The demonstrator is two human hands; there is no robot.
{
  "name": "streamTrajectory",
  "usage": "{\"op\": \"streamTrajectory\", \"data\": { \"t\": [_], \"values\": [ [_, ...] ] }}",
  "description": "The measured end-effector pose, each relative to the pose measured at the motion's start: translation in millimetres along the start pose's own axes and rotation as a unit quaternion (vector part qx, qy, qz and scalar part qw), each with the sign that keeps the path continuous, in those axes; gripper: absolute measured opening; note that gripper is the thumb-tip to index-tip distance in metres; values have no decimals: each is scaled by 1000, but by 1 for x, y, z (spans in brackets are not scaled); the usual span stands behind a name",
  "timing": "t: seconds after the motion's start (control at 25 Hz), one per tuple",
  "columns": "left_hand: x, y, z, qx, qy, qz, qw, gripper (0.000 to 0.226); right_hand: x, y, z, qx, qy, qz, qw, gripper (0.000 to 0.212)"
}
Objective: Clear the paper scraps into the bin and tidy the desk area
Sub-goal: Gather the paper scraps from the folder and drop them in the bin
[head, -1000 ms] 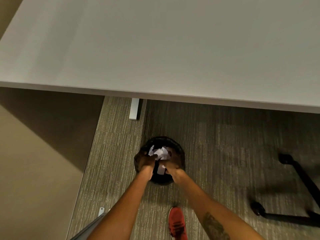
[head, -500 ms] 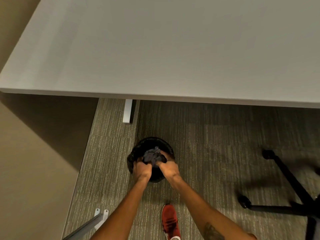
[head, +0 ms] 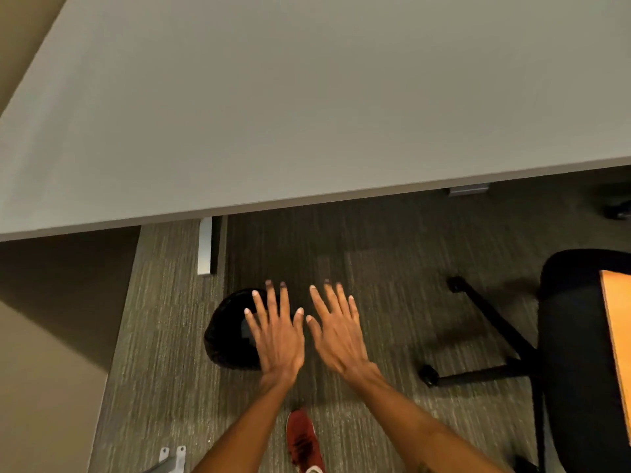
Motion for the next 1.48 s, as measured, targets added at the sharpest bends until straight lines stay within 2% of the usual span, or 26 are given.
{"op": "streamTrajectory", "data": {
  "t": [0.24,0.56,0.84,1.2,1.36,1.48],
  "values": [
    [-1,141,-32,-129,2,61,990,65,84,101,-59,-29,100,-47,993,61],
    [-42,342,-63,-296,-50,70,951,61,180,274,-158,-168,163,-12,972,64],
    [-92,489,-94,-392,-79,96,912,64,223,406,-246,-279,199,23,939,68],
    [-148,610,-112,-459,-113,132,871,67,226,521,-314,-358,227,44,904,72],
    [-172,635,-117,-473,-169,96,859,64,216,564,-303,-352,209,74,910,55],
    [-181,639,-108,-475,-159,83,861,60,222,581,-274,-333,221,83,913,42]
  ]
}}
Point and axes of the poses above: each hand's wrist, its own z-axis towards the middle knuckle, its own x-axis out of the back of the hand, y = z × x, the point moved 2 cm from there along z, towards the middle knuckle, and after that the axes turned 14 degrees about -y, right-handed, at the moved point
